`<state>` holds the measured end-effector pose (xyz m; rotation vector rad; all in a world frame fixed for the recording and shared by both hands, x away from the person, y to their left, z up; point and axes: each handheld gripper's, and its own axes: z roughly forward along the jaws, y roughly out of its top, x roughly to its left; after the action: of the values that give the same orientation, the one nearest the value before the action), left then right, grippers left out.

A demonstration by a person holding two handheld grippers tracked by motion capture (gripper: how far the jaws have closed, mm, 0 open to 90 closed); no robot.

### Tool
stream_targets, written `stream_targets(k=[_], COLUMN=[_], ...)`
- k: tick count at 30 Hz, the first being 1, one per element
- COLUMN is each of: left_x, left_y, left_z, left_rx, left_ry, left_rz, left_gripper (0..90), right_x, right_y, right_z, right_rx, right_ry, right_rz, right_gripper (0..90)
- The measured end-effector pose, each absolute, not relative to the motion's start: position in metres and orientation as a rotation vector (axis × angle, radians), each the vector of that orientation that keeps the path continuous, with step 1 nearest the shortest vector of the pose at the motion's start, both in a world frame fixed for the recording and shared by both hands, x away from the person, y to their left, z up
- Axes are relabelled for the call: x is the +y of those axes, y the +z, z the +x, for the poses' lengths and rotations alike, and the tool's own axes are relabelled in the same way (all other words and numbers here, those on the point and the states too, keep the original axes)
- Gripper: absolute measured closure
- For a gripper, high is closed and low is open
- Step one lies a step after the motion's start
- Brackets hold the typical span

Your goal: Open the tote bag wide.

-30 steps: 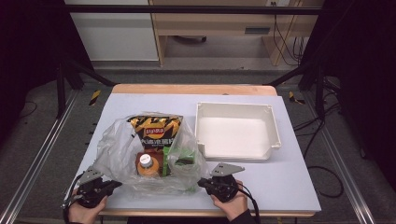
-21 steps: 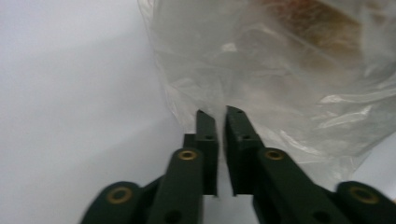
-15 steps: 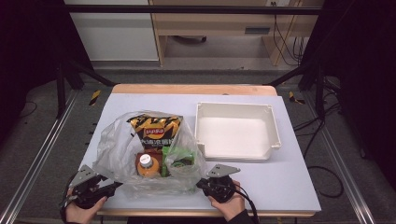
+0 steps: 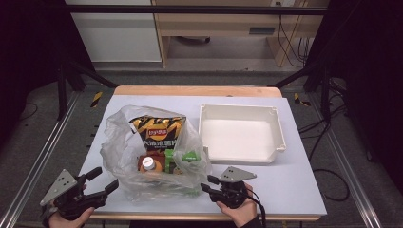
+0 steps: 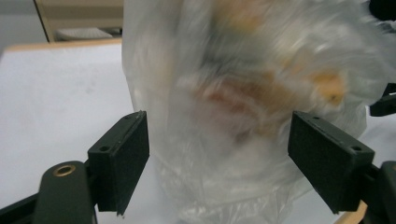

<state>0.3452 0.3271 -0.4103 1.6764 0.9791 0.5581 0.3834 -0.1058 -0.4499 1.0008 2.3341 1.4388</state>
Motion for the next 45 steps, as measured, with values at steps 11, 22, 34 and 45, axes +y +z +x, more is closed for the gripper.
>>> stream_targets(k=[11, 22, 34, 45], left_x=[0.309, 0.303, 0.293, 0.282], left_y=[-0.387, -0.393, -0.432, -0.463], left_z=[0.364, 0.364, 0.360, 0.371], left_rx=[0.995, 1.024, 1.057, 1.100], left_ry=[0.572, 0.517, 0.428, 0.386], left_rz=[1.698, 1.769, 1.922, 2.009], left_gripper=[32.5, 86.6, 88.1, 85.6], right_x=[-0.118, -0.086, -0.096, -0.093], right_y=[-0.401, -0.390, -0.436, -0.467], right_z=[0.366, 0.377, 0.381, 0.391], right_rx=[2.179, 2.222, 2.377, 2.404], right_ry=[1.557, 1.571, 1.501, 1.412], right_rz=[0.908, 0.797, 0.925, 1.033], right_gripper=[36.0, 65.4, 90.0, 90.0])
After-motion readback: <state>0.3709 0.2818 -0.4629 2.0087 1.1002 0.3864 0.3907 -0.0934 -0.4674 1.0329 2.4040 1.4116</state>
